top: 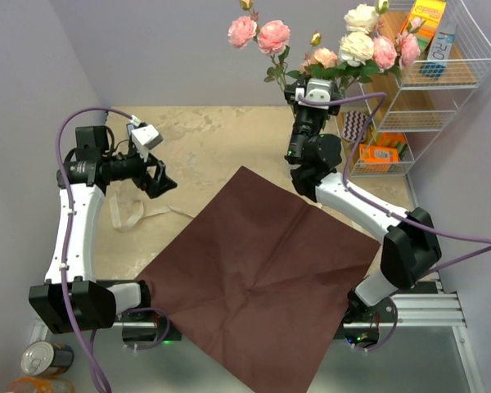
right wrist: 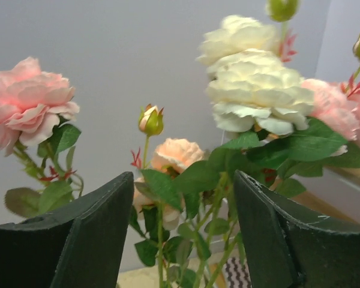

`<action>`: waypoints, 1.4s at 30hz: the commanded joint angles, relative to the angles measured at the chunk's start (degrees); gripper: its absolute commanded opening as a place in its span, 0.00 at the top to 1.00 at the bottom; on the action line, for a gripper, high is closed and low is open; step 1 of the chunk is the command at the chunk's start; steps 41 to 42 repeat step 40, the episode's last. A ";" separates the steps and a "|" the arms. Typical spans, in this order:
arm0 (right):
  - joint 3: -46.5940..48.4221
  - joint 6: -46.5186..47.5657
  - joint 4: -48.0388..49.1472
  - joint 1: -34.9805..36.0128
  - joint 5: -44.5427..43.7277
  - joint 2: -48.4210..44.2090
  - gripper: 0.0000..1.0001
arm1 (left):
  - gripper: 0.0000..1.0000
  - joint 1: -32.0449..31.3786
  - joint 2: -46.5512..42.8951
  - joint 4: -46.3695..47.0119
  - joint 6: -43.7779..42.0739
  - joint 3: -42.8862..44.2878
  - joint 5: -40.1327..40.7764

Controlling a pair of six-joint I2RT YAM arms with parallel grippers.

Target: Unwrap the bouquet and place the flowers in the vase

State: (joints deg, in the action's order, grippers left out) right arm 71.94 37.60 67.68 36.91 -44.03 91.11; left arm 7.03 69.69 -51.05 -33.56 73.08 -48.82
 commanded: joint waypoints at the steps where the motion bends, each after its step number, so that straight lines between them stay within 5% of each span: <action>1: -1.54 -8.76 -11.24 1.50 1.48 -6.19 0.28 | 0.01 0.44 -0.26 -0.11 1.74 2.42 -3.04; 7: 2.41 -13.78 -33.37 6.23 4.21 -8.75 0.20 | 0.01 0.44 0.09 0.86 3.77 1.37 -1.29; 8: 3.02 -16.31 -36.71 6.77 5.35 -9.80 0.05 | 0.01 0.36 -0.08 0.86 3.85 1.10 -0.85; 9: 3.03 -18.34 -43.62 7.12 6.75 -11.03 0.01 | 0.01 0.36 -0.52 1.64 4.38 0.75 -0.32; 14: -0.90 -35.20 -59.75 7.57 20.62 -23.92 0.01 | 0.07 0.36 -1.14 3.67 5.70 -1.98 0.92; 21: -2.51 -45.07 -83.72 7.66 23.21 -30.63 0.01 | 0.01 0.44 -1.74 6.64 8.85 -2.67 4.51; 29: -5.67 -52.11 -94.56 7.66 14.68 -33.89 0.01 | 0.01 0.36 -1.49 10.79 13.25 -4.88 12.60; 42: -9.10 -51.58 -94.92 7.66 15.55 -38.73 0.01 | 0.01 0.44 -3.60 12.46 12.91 -5.84 15.49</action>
